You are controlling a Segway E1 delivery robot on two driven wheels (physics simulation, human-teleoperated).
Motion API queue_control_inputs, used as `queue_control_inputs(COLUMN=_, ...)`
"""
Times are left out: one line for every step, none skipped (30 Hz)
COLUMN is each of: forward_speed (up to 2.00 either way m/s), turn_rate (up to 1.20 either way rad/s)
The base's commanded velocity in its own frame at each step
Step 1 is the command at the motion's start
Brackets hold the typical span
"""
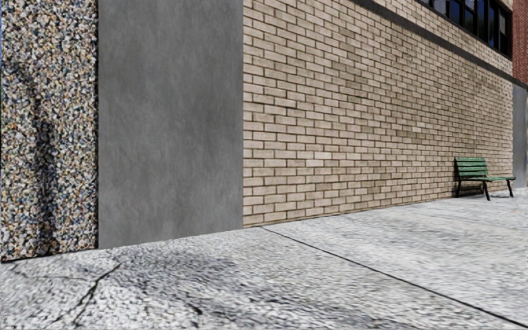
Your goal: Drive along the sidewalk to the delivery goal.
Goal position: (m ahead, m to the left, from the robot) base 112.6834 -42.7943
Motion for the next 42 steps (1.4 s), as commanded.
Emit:
queue_control_inputs(forward_speed=2.0, turn_rate=-0.56)
queue_control_inputs(forward_speed=2.0, turn_rate=-0.57)
queue_control_inputs(forward_speed=2.0, turn_rate=-0.57)
queue_control_inputs(forward_speed=2.0, turn_rate=-0.58)
queue_control_inputs(forward_speed=2.0, turn_rate=-0.59)
queue_control_inputs(forward_speed=2.0, turn_rate=-0.6)
queue_control_inputs(forward_speed=2.0, turn_rate=-0.6)
queue_control_inputs(forward_speed=2.0, turn_rate=-0.6)
queue_control_inputs(forward_speed=2.0, turn_rate=-0.6)
queue_control_inputs(forward_speed=2.0, turn_rate=-0.6)
queue_control_inputs(forward_speed=2.0, turn_rate=-0.6)
queue_control_inputs(forward_speed=2.0, turn_rate=-0.6)
queue_control_inputs(forward_speed=2.0, turn_rate=-0.6)
queue_control_inputs(forward_speed=2.0, turn_rate=-0.6)
queue_control_inputs(forward_speed=2.0, turn_rate=-0.6)
queue_control_inputs(forward_speed=2.0, turn_rate=-0.6)
queue_control_inputs(forward_speed=2.0, turn_rate=-0.6)
queue_control_inputs(forward_speed=2.0, turn_rate=-0.6)
queue_control_inputs(forward_speed=2.0, turn_rate=-0.6)
queue_control_inputs(forward_speed=2.0, turn_rate=-0.6)
queue_control_inputs(forward_speed=2.0, turn_rate=-0.6)
queue_control_inputs(forward_speed=2.0, turn_rate=-0.6)
queue_control_inputs(forward_speed=2.0, turn_rate=-0.6)
queue_control_inputs(forward_speed=2.0, turn_rate=-0.6)
queue_control_inputs(forward_speed=2.0, turn_rate=-0.6)
queue_control_inputs(forward_speed=2.0, turn_rate=-0.6)
queue_control_inputs(forward_speed=2.0, turn_rate=-0.6)
queue_control_inputs(forward_speed=2.0, turn_rate=-0.6)
queue_control_inputs(forward_speed=2.0, turn_rate=-0.6)
queue_control_inputs(forward_speed=2.0, turn_rate=-0.6)
queue_control_inputs(forward_speed=2.0, turn_rate=-0.6)
queue_control_inputs(forward_speed=2.0, turn_rate=-0.6)
queue_control_inputs(forward_speed=2.0, turn_rate=-0.6)
queue_control_inputs(forward_speed=2.0, turn_rate=-0.6)
queue_control_inputs(forward_speed=2.0, turn_rate=-0.6)
queue_control_inputs(forward_speed=2.0, turn_rate=-0.6)
queue_control_inputs(forward_speed=2.0, turn_rate=-0.6)
queue_control_inputs(forward_speed=2.0, turn_rate=-0.6)
queue_control_inputs(forward_speed=2.0, turn_rate=-0.6)
queue_control_inputs(forward_speed=2.0, turn_rate=-0.6)
queue_control_inputs(forward_speed=2.0, turn_rate=-0.6)
queue_control_inputs(forward_speed=2.0, turn_rate=-0.6)
